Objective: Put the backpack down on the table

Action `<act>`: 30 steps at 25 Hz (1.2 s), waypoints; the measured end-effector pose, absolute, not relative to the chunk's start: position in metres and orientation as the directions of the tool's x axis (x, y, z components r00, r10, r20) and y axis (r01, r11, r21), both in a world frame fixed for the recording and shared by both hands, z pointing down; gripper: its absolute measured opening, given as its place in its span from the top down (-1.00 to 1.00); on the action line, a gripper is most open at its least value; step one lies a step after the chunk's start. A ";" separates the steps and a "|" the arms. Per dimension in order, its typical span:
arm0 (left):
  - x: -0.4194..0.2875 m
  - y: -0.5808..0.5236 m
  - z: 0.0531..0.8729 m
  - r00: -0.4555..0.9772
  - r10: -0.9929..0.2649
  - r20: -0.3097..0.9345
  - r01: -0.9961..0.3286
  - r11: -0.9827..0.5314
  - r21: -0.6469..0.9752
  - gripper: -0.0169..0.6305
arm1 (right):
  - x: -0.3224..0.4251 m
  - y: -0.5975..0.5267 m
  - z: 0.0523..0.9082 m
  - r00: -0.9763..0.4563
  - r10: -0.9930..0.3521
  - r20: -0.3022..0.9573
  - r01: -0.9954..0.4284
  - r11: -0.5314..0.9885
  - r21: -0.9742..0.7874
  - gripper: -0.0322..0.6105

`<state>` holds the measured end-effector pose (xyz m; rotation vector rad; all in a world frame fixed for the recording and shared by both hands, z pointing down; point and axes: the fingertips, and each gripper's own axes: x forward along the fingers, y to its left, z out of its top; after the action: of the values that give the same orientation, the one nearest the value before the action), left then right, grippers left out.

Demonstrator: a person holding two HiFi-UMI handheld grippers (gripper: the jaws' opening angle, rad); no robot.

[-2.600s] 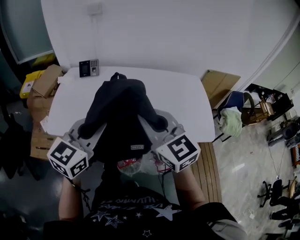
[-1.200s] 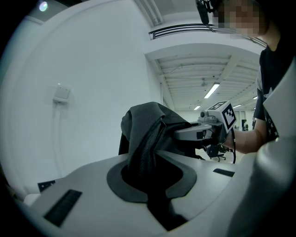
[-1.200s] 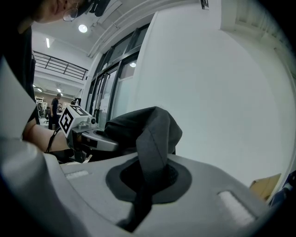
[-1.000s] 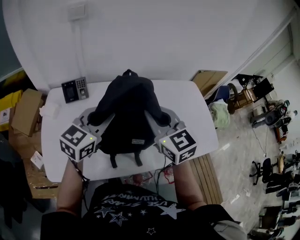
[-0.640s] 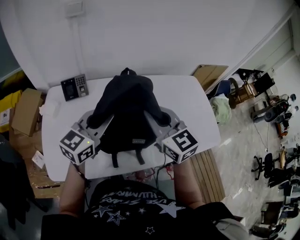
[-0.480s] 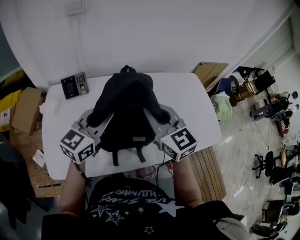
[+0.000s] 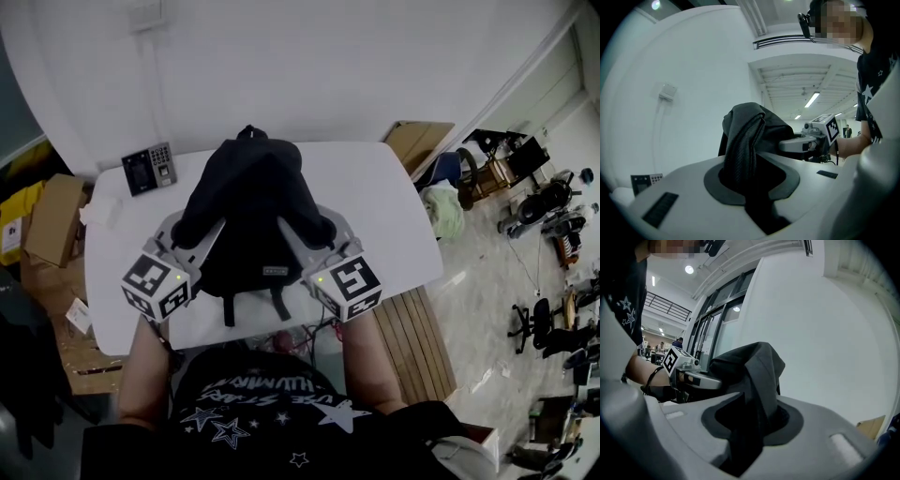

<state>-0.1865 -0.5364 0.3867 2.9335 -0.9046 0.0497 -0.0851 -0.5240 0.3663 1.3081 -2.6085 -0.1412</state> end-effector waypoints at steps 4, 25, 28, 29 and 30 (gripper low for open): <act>-0.186 -0.533 0.386 0.813 -0.580 0.052 -0.582 -0.813 0.032 0.65 | -0.083 -0.517 0.373 -0.581 -0.797 0.167 -0.783 0.603 0.153 0.18; -0.210 -0.507 0.406 0.570 -0.811 0.135 -0.819 -0.573 0.020 -0.30 | -0.030 -0.473 0.385 -0.605 -0.774 0.186 -0.774 0.627 0.087 -0.17; -0.220 -0.493 0.406 0.512 -0.850 0.127 -0.858 -0.512 0.034 -0.30 | -0.029 -0.462 0.384 -0.629 -0.758 0.176 -0.756 0.648 0.088 -0.17; -0.221 -0.488 0.408 0.497 -0.858 0.129 -0.867 -0.497 0.038 -0.30 | -0.028 -0.458 0.385 -0.637 -0.750 0.178 -0.749 0.657 0.090 -0.17; -0.222 -0.482 0.409 0.485 -0.865 0.131 -0.874 -0.484 0.043 -0.30 | -0.026 -0.454 0.386 -0.643 -0.744 0.180 -0.742 0.664 0.093 -0.17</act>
<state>-0.2221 -0.4820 0.4085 2.6165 -1.5370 0.1393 -0.0265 -0.4539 0.3857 1.2102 -2.6769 -0.0151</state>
